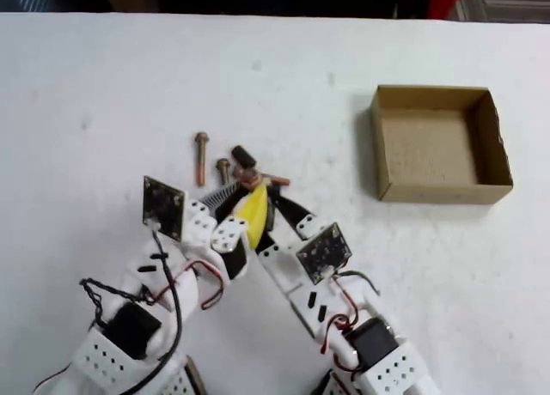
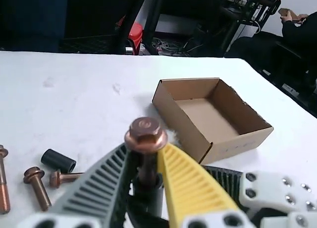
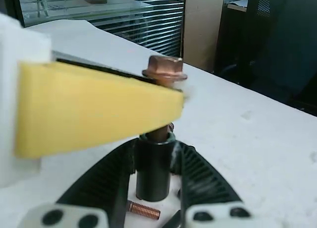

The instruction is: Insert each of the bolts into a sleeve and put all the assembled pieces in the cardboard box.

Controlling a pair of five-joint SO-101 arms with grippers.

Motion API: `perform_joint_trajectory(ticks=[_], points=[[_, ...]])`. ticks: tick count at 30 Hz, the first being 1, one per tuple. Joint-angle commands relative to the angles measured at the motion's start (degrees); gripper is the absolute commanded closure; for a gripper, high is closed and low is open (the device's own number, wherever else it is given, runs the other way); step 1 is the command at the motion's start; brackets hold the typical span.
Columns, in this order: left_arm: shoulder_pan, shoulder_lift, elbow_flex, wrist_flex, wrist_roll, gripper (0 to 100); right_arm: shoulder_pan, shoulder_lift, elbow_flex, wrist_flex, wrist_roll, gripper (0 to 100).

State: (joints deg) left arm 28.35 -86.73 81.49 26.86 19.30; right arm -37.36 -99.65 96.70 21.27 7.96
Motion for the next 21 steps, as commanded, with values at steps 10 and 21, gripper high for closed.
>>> perform_joint_trajectory(ticks=[10, 21], points=[[0.8, -0.6, 3.1, -0.5, 0.3, 98, 1.8, -0.4, 0.4, -0.2, 1.3, 98.1], [0.8, -0.6, 3.3, -0.3, 0.2, 97, 1.8, -0.4, 0.4, -0.2, 1.3, 98.1]])
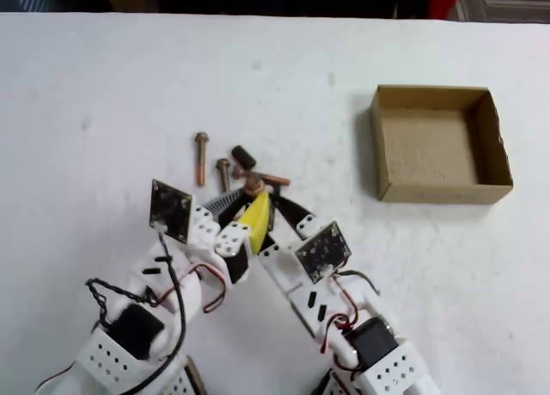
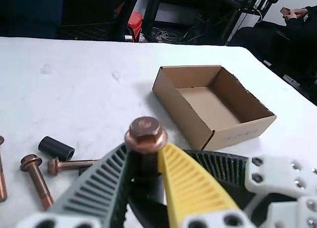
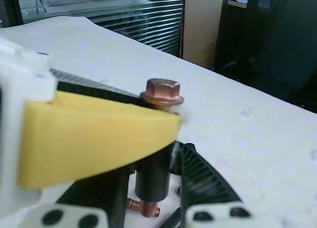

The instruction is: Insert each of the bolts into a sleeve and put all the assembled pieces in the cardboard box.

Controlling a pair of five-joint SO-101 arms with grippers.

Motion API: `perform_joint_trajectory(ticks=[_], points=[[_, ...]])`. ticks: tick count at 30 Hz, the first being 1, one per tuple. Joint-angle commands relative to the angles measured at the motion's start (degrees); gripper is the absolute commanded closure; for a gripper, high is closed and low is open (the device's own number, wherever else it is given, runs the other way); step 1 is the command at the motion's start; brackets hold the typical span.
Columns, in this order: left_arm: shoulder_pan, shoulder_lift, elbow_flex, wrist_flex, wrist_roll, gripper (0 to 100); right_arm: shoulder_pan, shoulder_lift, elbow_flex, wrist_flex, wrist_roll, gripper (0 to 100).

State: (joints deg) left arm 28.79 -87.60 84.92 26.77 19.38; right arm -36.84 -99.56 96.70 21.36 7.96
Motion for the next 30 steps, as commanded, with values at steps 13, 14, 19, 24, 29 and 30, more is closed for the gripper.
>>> perform_joint_trajectory(ticks=[13, 14, 19, 24, 29, 30], points=[[-4.7, 0.3, -0.1, -0.1, 0.1, 83, 1.3, -0.5, 0.4, -0.2, 1.3, 98.1], [-5.1, 0.3, -0.1, -0.1, 0.2, 80, 1.3, -0.5, 0.4, -0.2, 1.3, 98.1], [-5.4, 0.3, -0.1, -0.1, 0.3, 74, 1.3, -0.5, 0.4, -0.2, 1.3, 98.1], [-5.4, 0.2, -0.5, -0.5, 0.1, 71, 1.5, -0.5, 0.4, -0.2, 1.3, 98.1], [-5.8, 0.2, -2.0, -0.4, 0.1, 72, 1.6, -0.1, 0.4, -0.2, 1.3, 98.1], [-6.4, 0.2, -3.0, -0.2, 0.1, 72, 1.6, -0.1, 0.4, -0.2, 1.3, 98.1]])
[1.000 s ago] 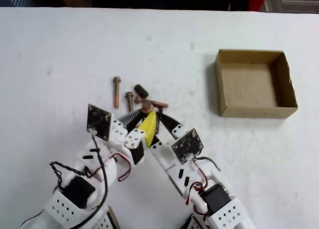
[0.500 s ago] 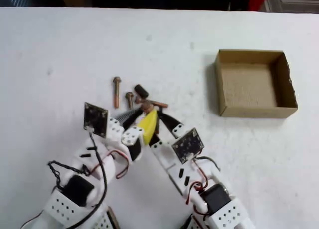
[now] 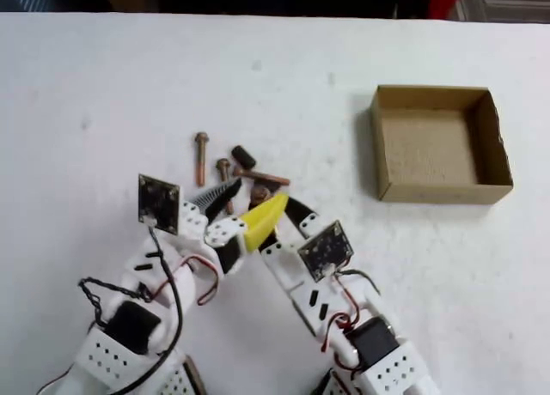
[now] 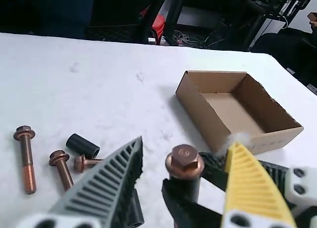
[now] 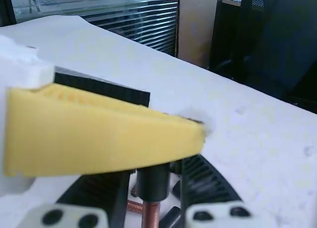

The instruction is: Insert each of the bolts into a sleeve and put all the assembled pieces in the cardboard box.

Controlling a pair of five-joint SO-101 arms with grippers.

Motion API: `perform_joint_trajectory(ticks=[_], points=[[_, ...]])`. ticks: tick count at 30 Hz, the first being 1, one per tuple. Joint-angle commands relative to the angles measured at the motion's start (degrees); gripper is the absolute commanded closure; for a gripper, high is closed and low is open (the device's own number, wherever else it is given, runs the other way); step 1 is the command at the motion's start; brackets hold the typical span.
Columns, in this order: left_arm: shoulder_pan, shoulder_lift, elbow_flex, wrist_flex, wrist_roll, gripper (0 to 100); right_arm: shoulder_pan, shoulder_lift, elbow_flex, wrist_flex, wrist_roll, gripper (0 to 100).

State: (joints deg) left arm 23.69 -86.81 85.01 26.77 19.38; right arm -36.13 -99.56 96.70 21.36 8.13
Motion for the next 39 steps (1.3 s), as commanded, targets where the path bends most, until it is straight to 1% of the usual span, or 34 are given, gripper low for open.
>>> perform_joint_trajectory(ticks=[1, 3, 4, 7, 9, 10, 12, 14, 16, 20, 22, 28, 33, 36, 39], points=[[-2.0, -0.6, -4.2, -0.1, 0.1, 72, 0.9, -0.1, 0.4, -0.1, 1.1, 98.1], [-3.9, -0.6, -5.7, 0.0, 0.1, 73, 1.6, -0.1, 0.4, 0.5, 1.1, 98.1], [-5.1, -0.6, -6.0, 0.0, 0.1, 75, 2.2, -0.4, 0.4, 1.3, 1.1, 98.1], [-8.8, -0.6, -6.1, 0.0, -0.1, 88, 4.0, -0.5, 0.4, 2.0, 0.9, 98.1], [-11.4, -0.6, -6.2, 0.0, -3.0, 97, 5.2, -0.5, 0.4, 2.2, 0.8, 98.1], [-12.4, -0.6, -6.2, 0.0, -4.5, 99, 5.8, -0.5, 0.4, 2.3, 0.8, 98.1], [-14.1, -0.6, -6.0, 0.5, -5.7, 96, 6.9, -0.5, 0.2, 3.6, 0.8, 98.1], [-15.7, -0.6, -6.4, 3.8, -6.0, 98, 8.0, -0.5, -1.1, 6.3, 0.7, 98.1], [-16.6, -0.4, -7.3, 7.6, -6.2, 98, 10.7, -0.5, -4.3, 10.9, 0.7, 98.1], [-18.2, -0.3, -7.1, 13.6, -11.1, 98, 16.4, -0.4, -12.0, 19.4, 0.7, 98.1], [-19.4, -0.3, -6.6, 16.0, -11.8, 98, 17.9, 0.0, -14.3, 21.9, 0.7, 98.1], [-20.5, -0.5, -1.1, 15.7, -14.1, 98, 22.5, 0.0, -22.4, 29.4, 0.7, 98.1], [-20.6, -0.5, 2.7, 15.7, -16.1, 98, 26.9, 0.5, -30.8, 34.0, 2.4, 98.1], [-22.5, -0.5, 4.8, 15.6, -17.1, 98, 31.3, 5.0, -35.5, 35.3, 7.6, 98.1], [-25.3, -0.5, 5.5, 15.8, -17.6, 98, 35.6, 13.1, -40.1, 35.3, 7.6, 98.1]])
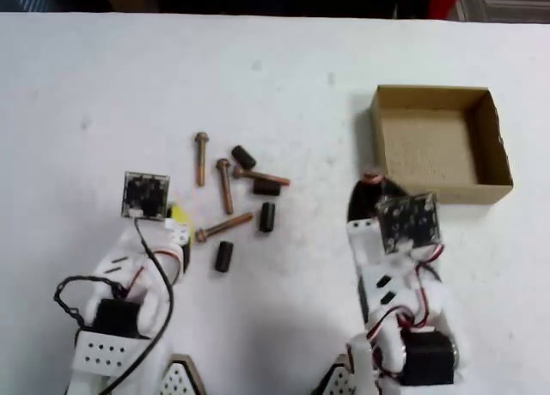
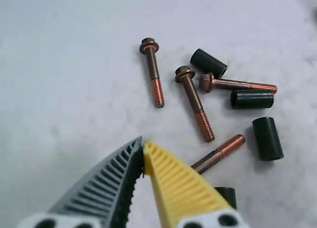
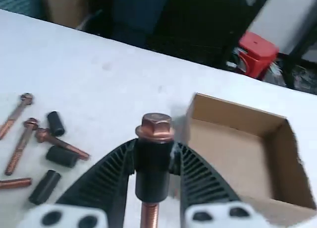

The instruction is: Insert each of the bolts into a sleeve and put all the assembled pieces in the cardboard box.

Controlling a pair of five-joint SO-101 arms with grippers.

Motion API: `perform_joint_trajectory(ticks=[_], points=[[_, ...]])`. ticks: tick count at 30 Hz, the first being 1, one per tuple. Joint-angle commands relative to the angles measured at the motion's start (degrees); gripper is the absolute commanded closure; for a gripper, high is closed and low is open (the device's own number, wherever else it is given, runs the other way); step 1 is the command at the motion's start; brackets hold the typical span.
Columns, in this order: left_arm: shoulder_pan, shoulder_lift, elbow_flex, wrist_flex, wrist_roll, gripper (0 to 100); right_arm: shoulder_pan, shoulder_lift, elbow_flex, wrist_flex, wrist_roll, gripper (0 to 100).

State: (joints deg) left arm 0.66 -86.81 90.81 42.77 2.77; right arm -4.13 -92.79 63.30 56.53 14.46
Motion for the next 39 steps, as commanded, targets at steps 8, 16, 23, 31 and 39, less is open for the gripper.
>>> perform_joint_trajectory(ticks=[8, 16, 23, 31, 39], points=[[-3.1, -0.5, 0.6, 2.1, -1.2, 98, 7.8, 33.0, -19.3, -2.3, 1.3, 98.1], [-3.1, -0.5, 0.6, 2.7, -1.2, 98, 11.6, 58.2, -30.8, -6.1, 1.7, 98.1], [-6.3, -0.5, 0.6, 2.6, -1.0, 98, 13.5, 79.5, -46.6, -6.2, 1.5, 98.1], [-6.8, -0.5, 0.6, 2.5, -1.0, 98, 15.1, 100.2, -62.5, -5.8, 1.7, 98.0], [-6.8, -0.5, 0.6, 2.5, -1.0, 98, 14.9, 114.0, -73.5, -5.8, 1.6, 97.8]])
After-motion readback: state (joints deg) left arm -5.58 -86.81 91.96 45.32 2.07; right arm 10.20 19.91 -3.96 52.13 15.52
